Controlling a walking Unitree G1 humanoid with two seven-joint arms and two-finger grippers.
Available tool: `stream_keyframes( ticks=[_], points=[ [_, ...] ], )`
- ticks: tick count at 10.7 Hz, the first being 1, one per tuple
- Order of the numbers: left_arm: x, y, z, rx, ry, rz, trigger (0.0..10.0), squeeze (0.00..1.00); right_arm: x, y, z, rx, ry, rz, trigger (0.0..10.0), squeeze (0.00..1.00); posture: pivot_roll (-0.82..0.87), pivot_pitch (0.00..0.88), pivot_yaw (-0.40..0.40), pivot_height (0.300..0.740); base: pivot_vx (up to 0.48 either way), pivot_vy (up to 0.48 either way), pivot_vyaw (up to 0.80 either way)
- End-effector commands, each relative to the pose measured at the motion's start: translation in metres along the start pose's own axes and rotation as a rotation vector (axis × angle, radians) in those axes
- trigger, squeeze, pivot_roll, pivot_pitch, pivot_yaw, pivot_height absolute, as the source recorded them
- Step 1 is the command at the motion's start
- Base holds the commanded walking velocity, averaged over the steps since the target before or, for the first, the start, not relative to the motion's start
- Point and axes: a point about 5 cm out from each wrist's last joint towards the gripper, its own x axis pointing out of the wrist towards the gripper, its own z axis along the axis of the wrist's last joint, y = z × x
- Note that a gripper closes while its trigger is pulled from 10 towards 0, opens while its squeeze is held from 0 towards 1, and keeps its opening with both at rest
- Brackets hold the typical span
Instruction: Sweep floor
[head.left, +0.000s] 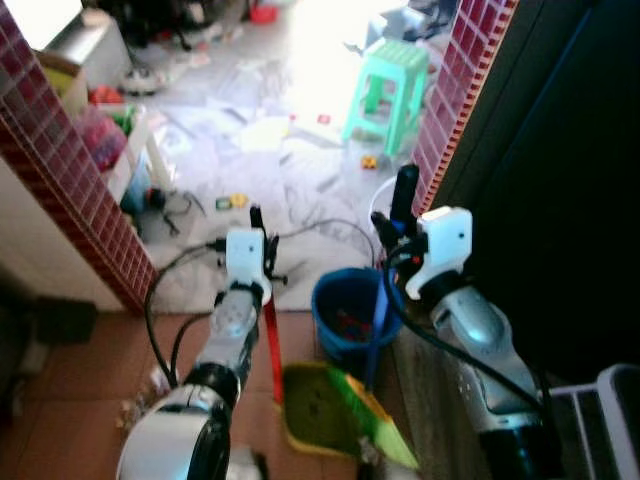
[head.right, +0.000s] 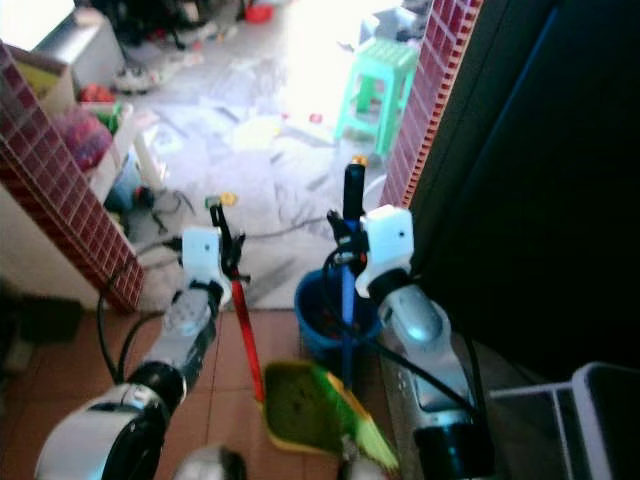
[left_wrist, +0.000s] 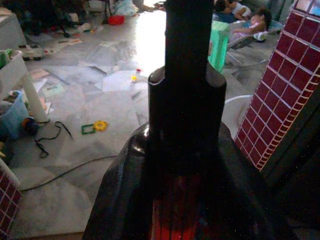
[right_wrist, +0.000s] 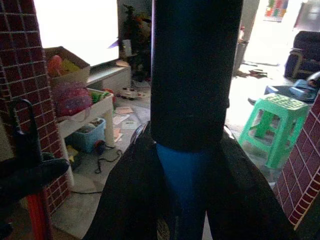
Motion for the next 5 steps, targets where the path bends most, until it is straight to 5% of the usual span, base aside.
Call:
stream_keyframes(
  ticks=[1, 5],
  points=[
    [-0.0017, 0.003, -0.0055, 0.015, 0.036, -0.014, 10.0, 0.0, 0.0036, -0.0002, 0.0058, -0.012, -0.031, -0.004, 10.0, 0.0, -0.12, 0.049, -0.027, 0.74, 0.0, 0.48, 0.0],
    [-0.0011, 0.0018, -0.0046, 0.021, 0.034, -0.024, 10.0, 0.0, 0.0043, 0.0006, 0.0038, -0.035, -0.028, -0.01, 10.0, 0.0, -0.12, 0.047, -0.026, 0.74, 0.0, 0.427, 0.0]
  ],
)
